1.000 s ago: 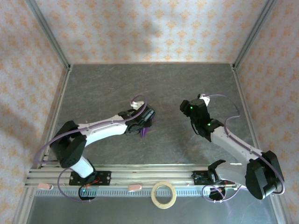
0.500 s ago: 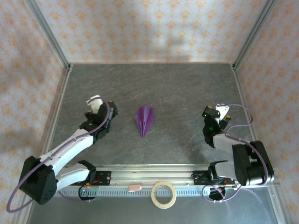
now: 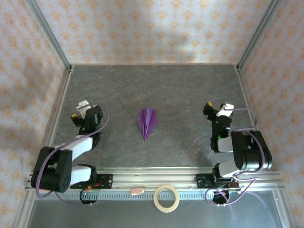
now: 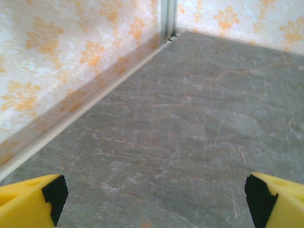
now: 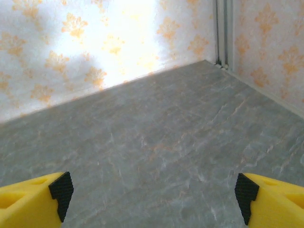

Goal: Fold a paper plane with a square sheet of paper (pick it up from the middle)

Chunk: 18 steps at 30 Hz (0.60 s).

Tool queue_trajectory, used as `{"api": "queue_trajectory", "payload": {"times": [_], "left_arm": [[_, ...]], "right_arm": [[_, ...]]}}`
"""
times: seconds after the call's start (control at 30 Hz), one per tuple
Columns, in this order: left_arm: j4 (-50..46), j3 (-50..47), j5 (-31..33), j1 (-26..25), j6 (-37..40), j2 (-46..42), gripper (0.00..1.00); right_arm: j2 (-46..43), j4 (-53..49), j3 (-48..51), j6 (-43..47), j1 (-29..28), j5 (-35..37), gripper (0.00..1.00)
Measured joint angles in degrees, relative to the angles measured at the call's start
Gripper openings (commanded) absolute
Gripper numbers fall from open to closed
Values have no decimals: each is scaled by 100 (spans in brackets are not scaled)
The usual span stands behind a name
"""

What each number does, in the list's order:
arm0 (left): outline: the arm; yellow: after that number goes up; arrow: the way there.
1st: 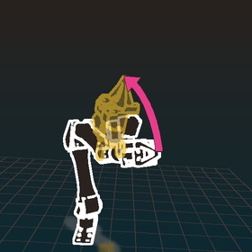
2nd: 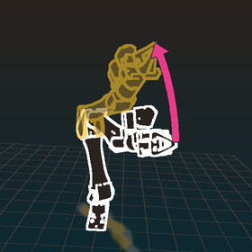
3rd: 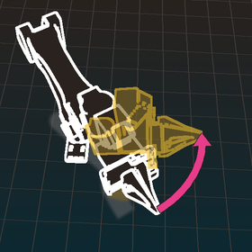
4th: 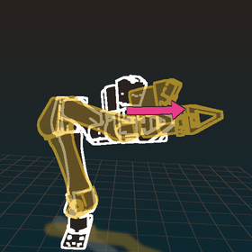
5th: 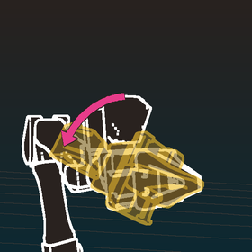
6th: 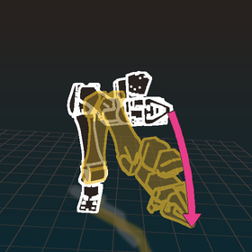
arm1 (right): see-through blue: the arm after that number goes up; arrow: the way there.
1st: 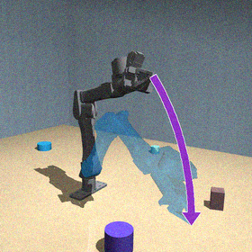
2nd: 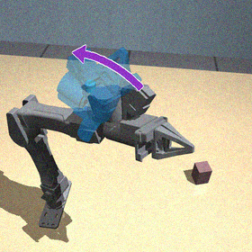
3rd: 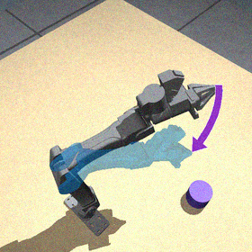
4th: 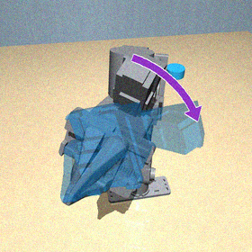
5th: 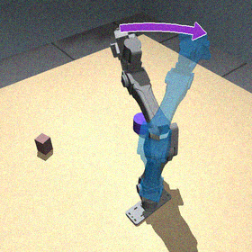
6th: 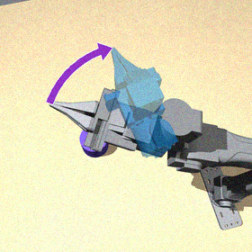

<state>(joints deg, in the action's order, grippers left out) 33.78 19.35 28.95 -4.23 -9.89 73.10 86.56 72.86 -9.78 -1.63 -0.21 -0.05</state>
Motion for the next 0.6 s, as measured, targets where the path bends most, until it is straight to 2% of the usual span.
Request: {"api": "queue_trajectory", "payload": {"times": [0.13,0.3,0.6], "left_arm": [[1296,-190,-479,72,328,643,99],[3018,-638,-1333,173,680,1353,99],[3517,-717,-1572,199,704,1414,99]], "right_arm": [[153,-120,4,-61,-48,205,100],[144,-35,-181,-66,-170,376,100],[144,-57,-184,-61,-201,522,100]]}}
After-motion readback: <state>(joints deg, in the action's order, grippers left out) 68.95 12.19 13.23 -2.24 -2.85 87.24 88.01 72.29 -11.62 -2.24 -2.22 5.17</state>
